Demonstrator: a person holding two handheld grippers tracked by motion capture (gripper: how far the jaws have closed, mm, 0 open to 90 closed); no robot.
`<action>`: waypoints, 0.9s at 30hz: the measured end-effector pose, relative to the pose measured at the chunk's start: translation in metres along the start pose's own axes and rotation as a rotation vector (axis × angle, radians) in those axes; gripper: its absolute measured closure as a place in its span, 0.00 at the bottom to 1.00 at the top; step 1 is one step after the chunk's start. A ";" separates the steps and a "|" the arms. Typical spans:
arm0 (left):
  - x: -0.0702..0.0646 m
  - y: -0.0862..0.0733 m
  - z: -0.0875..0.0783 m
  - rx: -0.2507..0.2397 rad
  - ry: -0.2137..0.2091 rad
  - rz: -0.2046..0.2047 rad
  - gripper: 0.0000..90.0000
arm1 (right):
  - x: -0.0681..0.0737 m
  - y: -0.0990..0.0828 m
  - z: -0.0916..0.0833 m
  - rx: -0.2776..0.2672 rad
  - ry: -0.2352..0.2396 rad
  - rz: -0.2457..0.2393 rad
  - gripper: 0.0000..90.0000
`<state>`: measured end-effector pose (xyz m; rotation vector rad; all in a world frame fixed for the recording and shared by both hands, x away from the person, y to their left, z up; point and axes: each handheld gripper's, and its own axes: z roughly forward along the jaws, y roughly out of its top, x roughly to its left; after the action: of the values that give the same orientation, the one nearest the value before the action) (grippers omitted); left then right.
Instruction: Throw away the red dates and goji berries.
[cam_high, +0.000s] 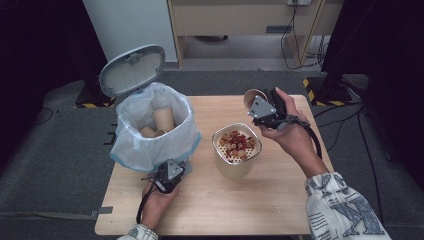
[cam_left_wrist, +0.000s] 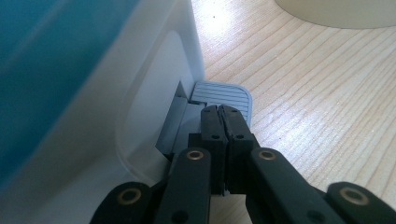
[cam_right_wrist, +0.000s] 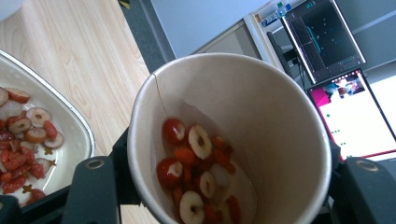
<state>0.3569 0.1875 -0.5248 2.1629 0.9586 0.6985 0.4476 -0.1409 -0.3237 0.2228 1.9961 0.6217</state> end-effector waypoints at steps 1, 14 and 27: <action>0.000 0.000 0.000 0.000 0.000 0.000 0.98 | 0.000 0.000 0.000 0.001 0.003 -0.005 0.39; 0.000 0.000 0.000 -0.003 -0.002 -0.005 0.98 | -0.005 -0.006 0.011 0.020 -0.006 -0.031 0.39; 0.000 -0.001 0.000 -0.011 -0.010 -0.024 0.97 | -0.014 -0.002 0.022 -0.030 0.007 -0.119 0.39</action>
<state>0.3569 0.1879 -0.5256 2.1398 0.9721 0.6797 0.4740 -0.1409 -0.3224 0.0827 1.9898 0.5761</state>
